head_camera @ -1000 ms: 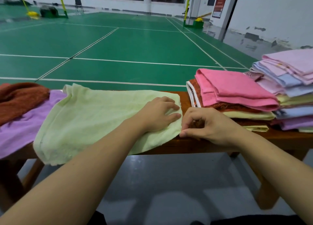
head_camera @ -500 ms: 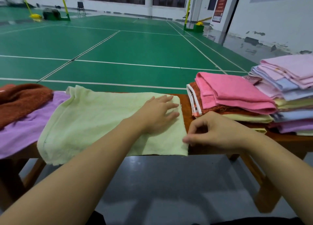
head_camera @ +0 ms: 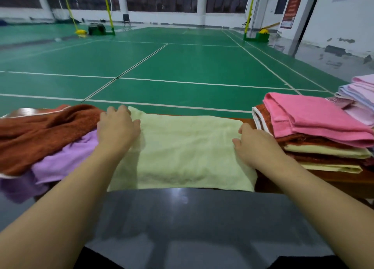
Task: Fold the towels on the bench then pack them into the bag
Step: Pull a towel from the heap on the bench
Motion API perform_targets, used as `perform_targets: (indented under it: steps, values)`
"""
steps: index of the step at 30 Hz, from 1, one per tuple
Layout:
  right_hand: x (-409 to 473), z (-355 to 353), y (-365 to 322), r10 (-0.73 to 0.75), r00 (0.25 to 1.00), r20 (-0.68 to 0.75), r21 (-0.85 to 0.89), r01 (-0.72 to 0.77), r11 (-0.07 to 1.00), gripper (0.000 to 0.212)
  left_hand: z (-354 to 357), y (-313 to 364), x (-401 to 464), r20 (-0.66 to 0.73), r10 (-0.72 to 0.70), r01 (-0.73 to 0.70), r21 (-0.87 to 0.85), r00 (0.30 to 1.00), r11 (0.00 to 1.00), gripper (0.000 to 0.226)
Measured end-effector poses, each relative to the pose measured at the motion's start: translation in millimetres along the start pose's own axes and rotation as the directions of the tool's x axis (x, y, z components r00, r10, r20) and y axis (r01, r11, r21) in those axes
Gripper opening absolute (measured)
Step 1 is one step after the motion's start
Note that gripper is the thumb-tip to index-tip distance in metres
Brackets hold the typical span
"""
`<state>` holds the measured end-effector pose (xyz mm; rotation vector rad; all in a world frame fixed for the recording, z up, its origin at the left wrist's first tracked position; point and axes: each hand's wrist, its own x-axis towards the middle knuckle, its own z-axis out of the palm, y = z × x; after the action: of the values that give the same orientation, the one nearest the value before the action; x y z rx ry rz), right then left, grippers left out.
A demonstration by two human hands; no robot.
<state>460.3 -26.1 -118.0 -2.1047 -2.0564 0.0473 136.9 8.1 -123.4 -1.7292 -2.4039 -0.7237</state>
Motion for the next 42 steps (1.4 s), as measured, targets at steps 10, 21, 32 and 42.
perform_targets:
  steps: [10,21,32,42]
  values:
    - [15,-4,-6,0.081,0.995,0.066,0.241,-0.094,0.966,0.046,-11,-32,-8,0.11,-0.077,0.092,-0.14,0.991,0.986,0.071]
    - [5,-12,10,0.083,0.988,0.128,0.377,-0.126,0.918,0.043,-13,-22,-6,0.109,-0.032,0.043,-0.094,0.994,0.995,0.024]
    - [5,-8,14,-0.004,0.997,0.076,0.433,-0.029,0.901,0.016,-15,-20,-5,0.165,0.061,-0.06,-0.014,0.984,0.998,0.033]
    - [6,-2,18,0.077,0.983,-0.164,0.651,0.049,0.758,0.01,-15,-25,4,0.124,-0.128,0.174,-0.53,0.984,0.83,0.06]
